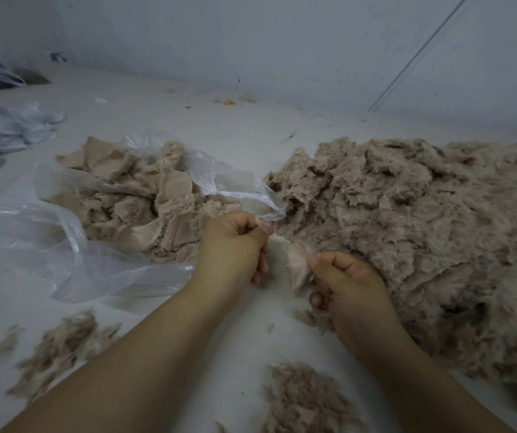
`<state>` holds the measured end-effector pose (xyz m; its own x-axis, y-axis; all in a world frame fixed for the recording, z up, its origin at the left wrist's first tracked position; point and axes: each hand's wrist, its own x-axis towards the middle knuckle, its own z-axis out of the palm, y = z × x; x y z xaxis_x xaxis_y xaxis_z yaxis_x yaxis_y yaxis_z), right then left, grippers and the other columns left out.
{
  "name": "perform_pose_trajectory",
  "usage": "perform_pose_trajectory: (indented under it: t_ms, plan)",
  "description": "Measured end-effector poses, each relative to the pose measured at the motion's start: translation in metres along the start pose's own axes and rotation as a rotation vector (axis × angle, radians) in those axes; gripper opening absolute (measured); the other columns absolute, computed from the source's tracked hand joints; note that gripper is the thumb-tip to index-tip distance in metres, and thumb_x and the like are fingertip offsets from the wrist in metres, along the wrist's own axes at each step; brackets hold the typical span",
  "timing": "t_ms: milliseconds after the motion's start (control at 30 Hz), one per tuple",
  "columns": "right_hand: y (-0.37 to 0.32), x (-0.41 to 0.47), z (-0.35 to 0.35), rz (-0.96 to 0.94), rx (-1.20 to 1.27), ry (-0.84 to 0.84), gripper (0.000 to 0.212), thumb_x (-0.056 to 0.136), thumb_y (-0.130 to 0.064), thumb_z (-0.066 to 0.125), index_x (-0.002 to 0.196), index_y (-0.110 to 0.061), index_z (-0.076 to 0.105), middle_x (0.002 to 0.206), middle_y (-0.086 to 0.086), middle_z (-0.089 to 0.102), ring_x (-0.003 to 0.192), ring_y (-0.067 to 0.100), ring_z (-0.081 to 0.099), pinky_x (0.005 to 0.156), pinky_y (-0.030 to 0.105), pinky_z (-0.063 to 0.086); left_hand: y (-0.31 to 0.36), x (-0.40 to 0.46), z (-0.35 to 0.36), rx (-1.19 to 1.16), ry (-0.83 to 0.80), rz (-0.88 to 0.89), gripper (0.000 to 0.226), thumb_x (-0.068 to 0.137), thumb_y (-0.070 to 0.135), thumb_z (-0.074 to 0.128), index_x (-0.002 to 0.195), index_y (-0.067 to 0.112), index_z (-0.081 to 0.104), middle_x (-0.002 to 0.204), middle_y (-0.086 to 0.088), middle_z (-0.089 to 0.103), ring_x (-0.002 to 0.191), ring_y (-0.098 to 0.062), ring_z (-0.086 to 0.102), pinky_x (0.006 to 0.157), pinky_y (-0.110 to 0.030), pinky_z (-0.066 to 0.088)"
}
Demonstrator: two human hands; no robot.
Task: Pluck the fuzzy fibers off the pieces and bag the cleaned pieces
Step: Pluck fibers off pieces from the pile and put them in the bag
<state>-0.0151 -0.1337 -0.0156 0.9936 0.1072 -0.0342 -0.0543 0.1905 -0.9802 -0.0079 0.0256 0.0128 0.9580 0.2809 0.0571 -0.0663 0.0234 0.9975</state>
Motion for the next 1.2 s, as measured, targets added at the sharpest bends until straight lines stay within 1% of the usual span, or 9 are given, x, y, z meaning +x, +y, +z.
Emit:
perform_pose_trajectory:
  t_ms: [100,267,433,567,733,833,967,1100,1200]
  plan:
    - [0.002,0.001,-0.001,-0.001,0.016,0.003,0.034,0.095,-0.015,0.062,0.062,-0.019,0.069,0.048,-0.010,0.048,0.043,0.003,0.043,0.044,0.018,0.042,0.003,0.004,-0.006,0.020,-0.025,-0.033,0.015,0.088,0.002,0.060,0.076,-0.006,0.061,0.054,-0.009,0.054,0.035,-0.021,0.046,0.033,-0.021,0.032]
    - [0.001,0.002,-0.001,-0.022,-0.023,-0.037,0.028,0.095,-0.021,0.062,0.069,-0.016,0.072,0.057,0.001,0.060,0.048,0.007,0.051,0.047,0.019,0.044,0.005,-0.006,-0.003,0.082,-0.420,-0.150,0.034,0.074,0.027,0.080,0.080,-0.002,0.064,0.065,-0.015,0.066,0.041,-0.024,0.054,0.036,-0.023,0.038]
    - [0.003,0.004,-0.003,-0.043,-0.046,-0.050,0.036,0.098,-0.026,0.060,0.064,-0.022,0.070,0.052,-0.008,0.055,0.049,0.004,0.049,0.046,0.019,0.042,-0.002,-0.008,0.005,0.071,-0.319,-0.086,0.010,0.086,-0.002,0.069,0.082,0.001,0.060,0.054,-0.014,0.058,0.036,-0.017,0.054,0.034,-0.023,0.041]
    - [0.001,0.001,-0.003,-0.044,-0.088,-0.109,0.028,0.087,-0.037,0.069,0.081,-0.009,0.072,0.070,0.013,0.069,0.061,0.017,0.058,0.049,0.022,0.043,0.002,-0.007,0.000,0.086,-0.393,-0.029,0.012,0.083,-0.009,0.070,0.084,0.001,0.062,0.060,-0.020,0.058,0.040,-0.019,0.057,0.036,-0.024,0.045]
    - [0.000,0.001,0.002,-0.007,-0.001,0.018,0.047,0.099,-0.018,0.057,0.053,-0.025,0.069,0.047,-0.006,0.037,0.045,0.011,0.036,0.043,0.021,0.041,0.007,0.000,-0.014,0.309,-0.409,-0.095,0.013,0.085,-0.008,0.065,0.075,0.000,0.063,0.055,-0.020,0.064,0.035,-0.023,0.055,0.037,-0.023,0.042]
    - [-0.001,0.000,0.002,-0.016,-0.012,0.017,0.050,0.099,-0.020,0.058,0.050,-0.027,0.065,0.047,-0.005,0.038,0.046,0.013,0.039,0.042,0.021,0.040,0.009,-0.001,-0.022,0.559,-0.733,-0.165,0.005,0.085,0.008,0.073,0.080,0.007,0.071,0.063,-0.019,0.068,0.044,-0.025,0.059,0.049,-0.028,0.048]
    - [-0.002,0.000,0.002,0.001,-0.016,0.017,0.051,0.098,-0.022,0.058,0.047,-0.024,0.058,0.049,-0.002,0.038,0.045,0.014,0.042,0.042,0.022,0.040,0.018,-0.012,-0.023,0.558,-1.269,-0.373,0.019,0.093,0.012,0.064,0.103,-0.003,0.069,0.082,-0.015,0.072,0.054,-0.023,0.068,0.051,-0.029,0.057]
    - [-0.002,0.001,0.001,0.002,-0.010,0.021,0.051,0.099,-0.020,0.058,0.048,-0.023,0.056,0.051,-0.001,0.037,0.045,0.013,0.040,0.043,0.022,0.041,0.019,-0.007,-0.022,0.504,-0.872,-0.220,0.033,0.095,0.029,0.062,0.086,-0.002,0.067,0.076,-0.015,0.073,0.034,-0.016,0.055,0.034,-0.019,0.040]
    - [-0.002,0.001,0.001,0.024,0.005,0.007,0.048,0.098,-0.020,0.058,0.050,-0.023,0.061,0.052,-0.003,0.037,0.044,0.010,0.038,0.042,0.021,0.039,0.017,-0.003,-0.017,0.435,-0.596,-0.154,0.049,0.073,0.052,0.074,0.078,0.006,0.060,0.060,-0.009,0.065,0.028,-0.016,0.043,0.034,-0.017,0.025]
